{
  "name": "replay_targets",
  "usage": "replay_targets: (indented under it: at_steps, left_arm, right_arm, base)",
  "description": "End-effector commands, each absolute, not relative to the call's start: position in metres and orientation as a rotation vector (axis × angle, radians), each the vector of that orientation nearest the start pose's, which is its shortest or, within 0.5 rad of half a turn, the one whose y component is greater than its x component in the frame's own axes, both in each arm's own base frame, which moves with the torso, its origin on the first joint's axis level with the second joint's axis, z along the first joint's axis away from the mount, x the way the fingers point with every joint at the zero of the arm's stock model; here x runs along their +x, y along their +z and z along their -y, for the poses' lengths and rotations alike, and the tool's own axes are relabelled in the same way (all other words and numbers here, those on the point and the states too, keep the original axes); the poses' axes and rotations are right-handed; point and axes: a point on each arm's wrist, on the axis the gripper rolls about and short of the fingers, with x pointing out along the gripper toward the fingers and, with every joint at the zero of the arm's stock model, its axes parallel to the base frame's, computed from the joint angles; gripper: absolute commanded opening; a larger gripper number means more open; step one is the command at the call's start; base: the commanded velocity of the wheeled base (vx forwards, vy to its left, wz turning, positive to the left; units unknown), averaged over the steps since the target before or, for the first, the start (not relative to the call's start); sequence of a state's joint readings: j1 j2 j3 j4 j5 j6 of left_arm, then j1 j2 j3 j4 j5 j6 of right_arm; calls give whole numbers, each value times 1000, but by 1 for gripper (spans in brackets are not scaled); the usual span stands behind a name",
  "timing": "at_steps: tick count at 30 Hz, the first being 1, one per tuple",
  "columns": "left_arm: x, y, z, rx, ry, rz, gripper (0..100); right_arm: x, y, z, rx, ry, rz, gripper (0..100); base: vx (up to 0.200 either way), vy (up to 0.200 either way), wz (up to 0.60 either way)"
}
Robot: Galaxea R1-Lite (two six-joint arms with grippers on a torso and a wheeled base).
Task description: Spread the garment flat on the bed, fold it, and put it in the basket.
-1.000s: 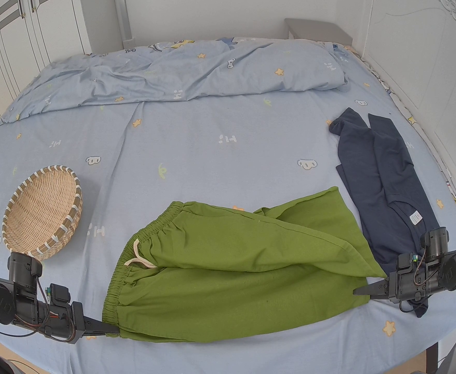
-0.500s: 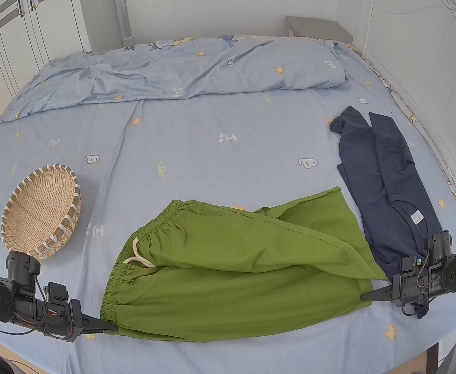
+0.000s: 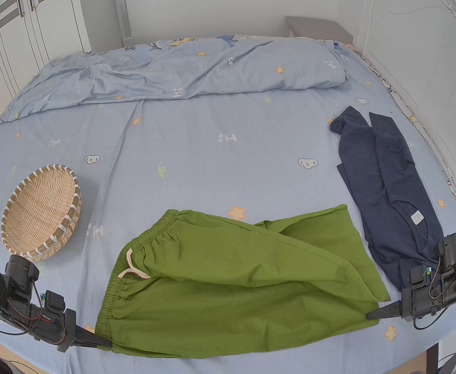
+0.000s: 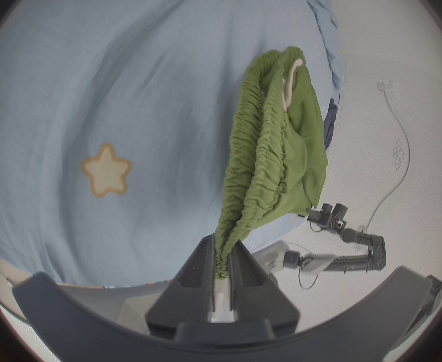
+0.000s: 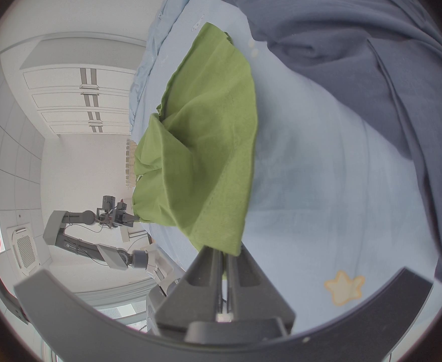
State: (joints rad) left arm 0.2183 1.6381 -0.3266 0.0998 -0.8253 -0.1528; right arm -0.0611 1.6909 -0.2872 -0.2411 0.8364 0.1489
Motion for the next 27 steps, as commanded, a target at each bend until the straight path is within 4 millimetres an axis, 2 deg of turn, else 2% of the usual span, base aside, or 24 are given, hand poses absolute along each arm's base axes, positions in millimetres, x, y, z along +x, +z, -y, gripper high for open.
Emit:
replay_targets:
  at_steps: [1, 5, 10, 15, 27]
  left_arm:
    - [157, 72, -41, -786, -424, -1257, 0]
    - [158, 71, -47, -784, -395, -1298, 0]
    - [153, 64, -44, -745, -364, -1357, 0]
    - [144, 58, -32, -698, -407, -1420, 0]
    - [141, 54, -29, -640, -382, -1454, 0]
  right_arm:
    - [152, 49, -16, 579, 589, -1205, 0]
    - [144, 45, -17, 574, 588, -1236, 0]
    - [138, 40, -16, 588, 566, -1267, 0]
    - [138, 36, -17, 579, 562, -1294, 0]
    - [143, 29, -16, 579, 546, -1318, 0]
  base:
    - [0, 0, 0]
    - [0, 0, 0]
    - [0, 0, 0]
    - [0, 0, 0]
    - [0, 0, 0]
